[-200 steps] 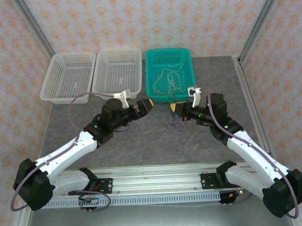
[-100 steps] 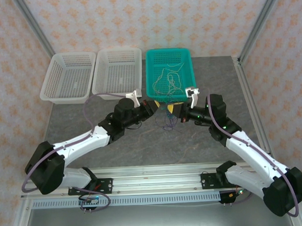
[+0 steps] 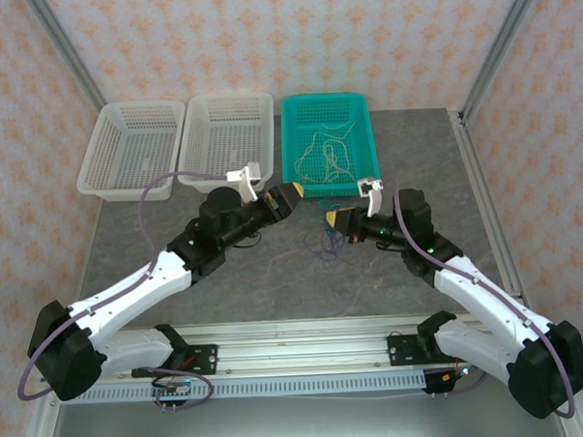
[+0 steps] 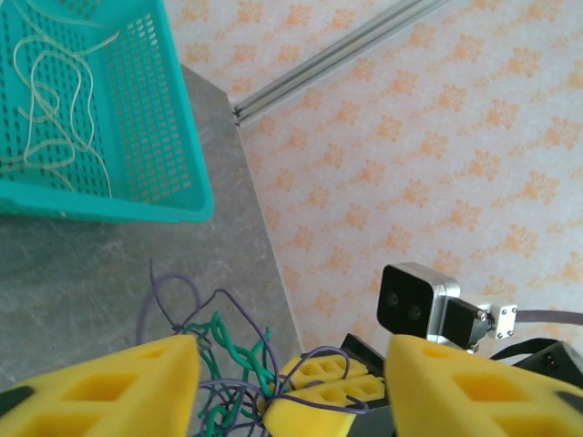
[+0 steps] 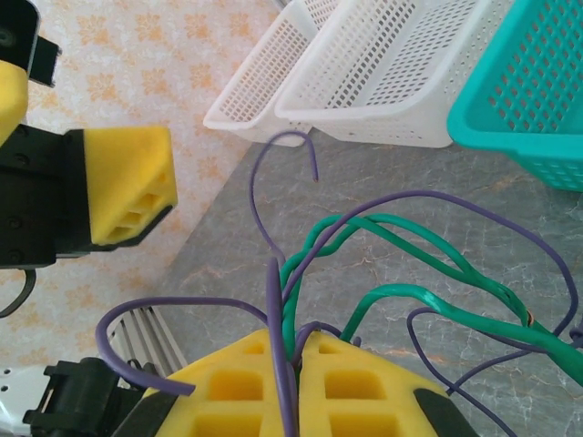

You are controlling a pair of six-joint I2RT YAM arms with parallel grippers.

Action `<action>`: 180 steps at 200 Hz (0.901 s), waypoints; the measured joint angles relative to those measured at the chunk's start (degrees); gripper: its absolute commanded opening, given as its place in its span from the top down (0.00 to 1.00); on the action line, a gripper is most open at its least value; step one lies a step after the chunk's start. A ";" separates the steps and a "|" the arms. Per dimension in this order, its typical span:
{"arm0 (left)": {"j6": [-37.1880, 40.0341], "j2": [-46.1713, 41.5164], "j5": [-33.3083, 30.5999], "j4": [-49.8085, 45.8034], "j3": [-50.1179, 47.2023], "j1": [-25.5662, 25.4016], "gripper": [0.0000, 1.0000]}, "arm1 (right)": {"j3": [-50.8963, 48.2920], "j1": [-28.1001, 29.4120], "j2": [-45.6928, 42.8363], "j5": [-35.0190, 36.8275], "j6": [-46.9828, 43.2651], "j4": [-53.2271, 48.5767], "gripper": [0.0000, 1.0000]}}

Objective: Untangle the cables

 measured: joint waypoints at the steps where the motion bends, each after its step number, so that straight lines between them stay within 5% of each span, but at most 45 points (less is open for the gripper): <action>1: 0.00 0.00 0.00 -0.02 0.00 0.00 0.37 | 0.00 0.00 0.00 0.00 0.02 0.00 1.00; 79: -1.68 6.47 1.07 1.22 0.07 -0.11 0.39 | 0.00 0.07 0.70 -4.00 2.73 4.07 1.00; 113: -2.95 7.85 1.31 1.55 0.07 -0.11 0.50 | 0.00 0.11 0.55 -4.68 3.91 5.62 1.00; 180: -2.05 5.86 -0.94 -1.20 0.15 -0.11 0.30 | 0.00 0.31 -2.71 -1.20 4.04 6.16 1.00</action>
